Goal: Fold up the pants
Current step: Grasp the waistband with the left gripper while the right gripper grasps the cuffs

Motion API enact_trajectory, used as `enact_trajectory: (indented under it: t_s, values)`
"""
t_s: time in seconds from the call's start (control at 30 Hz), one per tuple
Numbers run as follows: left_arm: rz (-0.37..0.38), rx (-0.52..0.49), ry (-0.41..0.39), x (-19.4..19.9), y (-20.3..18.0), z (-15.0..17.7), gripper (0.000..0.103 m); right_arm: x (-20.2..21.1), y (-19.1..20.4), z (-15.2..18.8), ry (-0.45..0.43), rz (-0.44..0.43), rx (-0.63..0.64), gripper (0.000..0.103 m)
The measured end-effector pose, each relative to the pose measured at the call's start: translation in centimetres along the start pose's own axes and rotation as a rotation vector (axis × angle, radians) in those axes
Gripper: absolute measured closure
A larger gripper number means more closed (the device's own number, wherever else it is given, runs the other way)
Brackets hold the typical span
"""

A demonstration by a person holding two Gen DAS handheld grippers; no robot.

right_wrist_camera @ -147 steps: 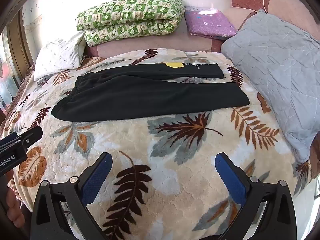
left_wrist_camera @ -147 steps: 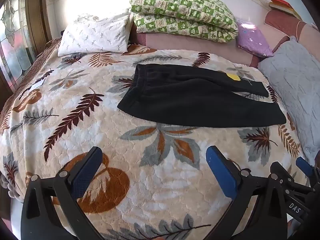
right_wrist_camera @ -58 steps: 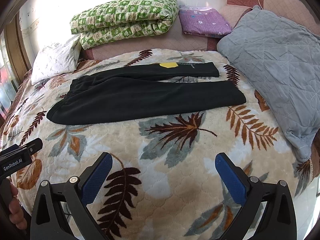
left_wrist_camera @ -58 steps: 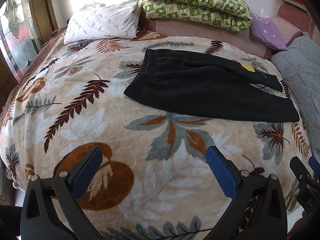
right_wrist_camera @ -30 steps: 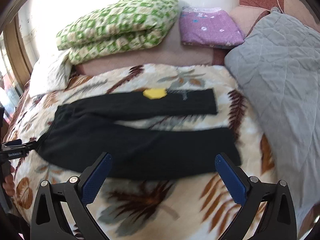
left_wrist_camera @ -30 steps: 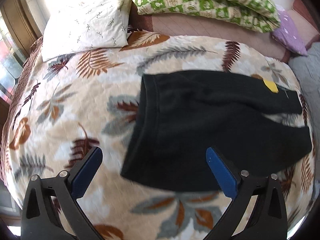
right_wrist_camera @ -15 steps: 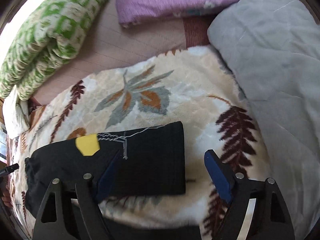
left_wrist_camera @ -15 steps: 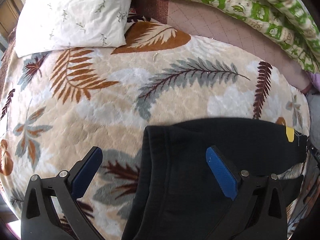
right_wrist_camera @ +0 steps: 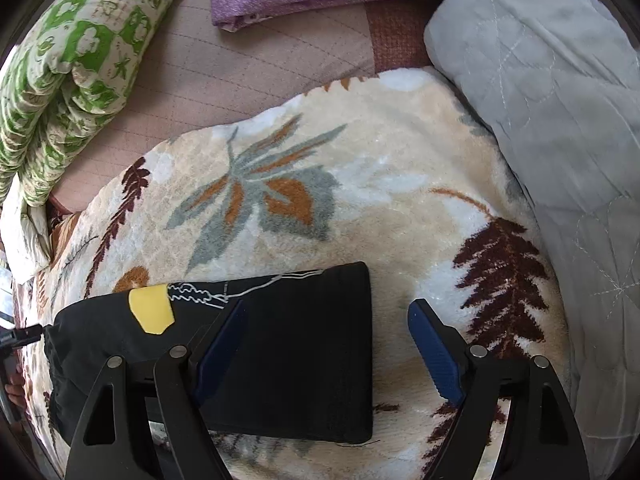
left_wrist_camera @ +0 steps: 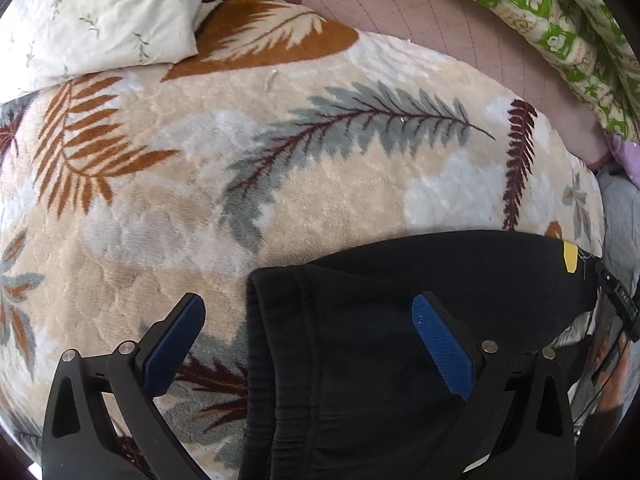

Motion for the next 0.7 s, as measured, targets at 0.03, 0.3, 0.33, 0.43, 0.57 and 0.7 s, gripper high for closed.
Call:
enact_trajectory:
  t_s: [0.03, 0.3, 0.33, 0.43, 0.57, 0.7]
  values:
    - [0.019, 0.004, 0.006, -0.1, -0.1, 0.0, 0.012, 0.0, -0.1, 0.0, -0.001, 0.000, -0.005, 0.019]
    - [0.026, -0.026, 0.005, -0.1, -1.2, -0.5, 0.025, -0.4, -0.1, -0.6, 0.023, -0.037, -0.007, 0.021]
    - [0.023, -0.026, 0.001, -0.1, -1.1, -0.7, 0.025, -0.4, -0.1, -0.6, 0.029, -0.040, -0.012, 0.021]
    - [0.005, -0.025, 0.011, -0.6, -1.3, -0.8, 0.025, -0.5, -0.2, -0.9, 0.046, -0.055, -0.013, 0.023]
    - [-0.053, -0.035, -0.011, -1.0, -1.9, -1.1, 0.049, -0.9, 0.1, -0.9, 0.064, -0.042, 0.016, 0.051]
    - [-0.014, 0.001, -0.008, -0.6, -2.3, -1.0, 0.074, -0.7, 0.1, -0.8, 0.063, -0.024, 0.013, 0.083]
Point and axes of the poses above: each gripper's, at about its wrist camera, not at the fingertips, and x roughly against the way its jaws point, y to its left, z to its underside, the point moved 6 cm from there along -x, roughly the way its jaws point, and after that the axes turned 1 degree about -y, right-handed, at the moved point
